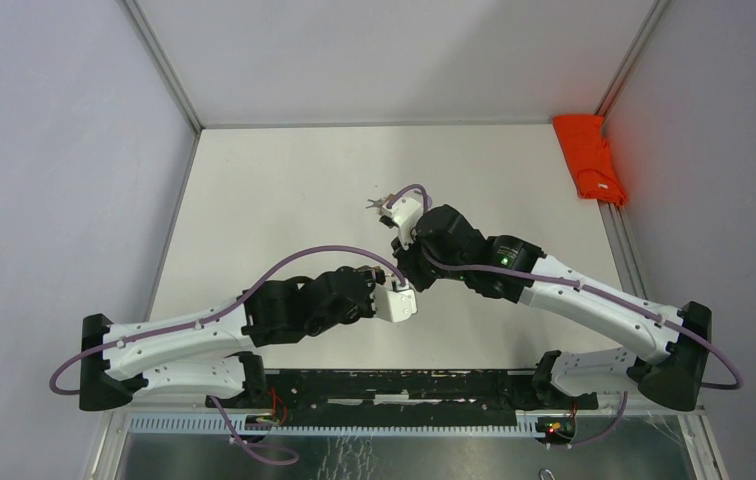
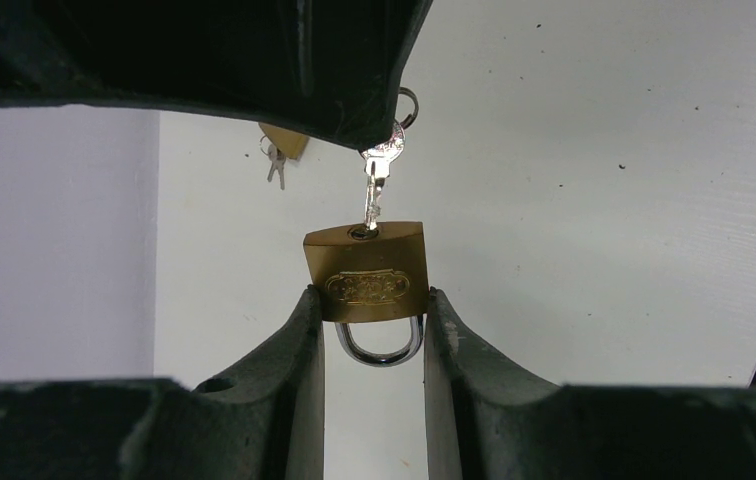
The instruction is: Unlock with the key
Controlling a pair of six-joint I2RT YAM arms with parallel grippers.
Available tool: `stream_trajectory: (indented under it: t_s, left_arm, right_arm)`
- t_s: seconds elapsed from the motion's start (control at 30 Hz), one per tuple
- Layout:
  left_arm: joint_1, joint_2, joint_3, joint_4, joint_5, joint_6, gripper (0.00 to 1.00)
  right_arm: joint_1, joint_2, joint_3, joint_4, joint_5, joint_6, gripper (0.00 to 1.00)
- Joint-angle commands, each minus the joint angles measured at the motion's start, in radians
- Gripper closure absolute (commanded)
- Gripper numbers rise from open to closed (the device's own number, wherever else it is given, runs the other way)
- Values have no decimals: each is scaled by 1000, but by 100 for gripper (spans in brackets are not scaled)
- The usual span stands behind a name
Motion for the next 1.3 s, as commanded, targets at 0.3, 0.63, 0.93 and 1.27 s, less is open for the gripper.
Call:
stream_trajectory:
  t_s: [0.3,0.63,0.93,1.27]
  left_arm:
    - [5,-33,25,21,22,-46,98]
    - [5,-23,36,14,25,-47,98]
    - [5,-19,46,6,26,-47,98]
    - [5,-25,45,1,29,-49,98]
  right_arm:
    - [5,-3,54,35,17,15,100]
    - [8,-14,64,21,15,13,100]
    - [20,-17,39,24,19,15,100]
    - [22,-18,27,19,46,12,100]
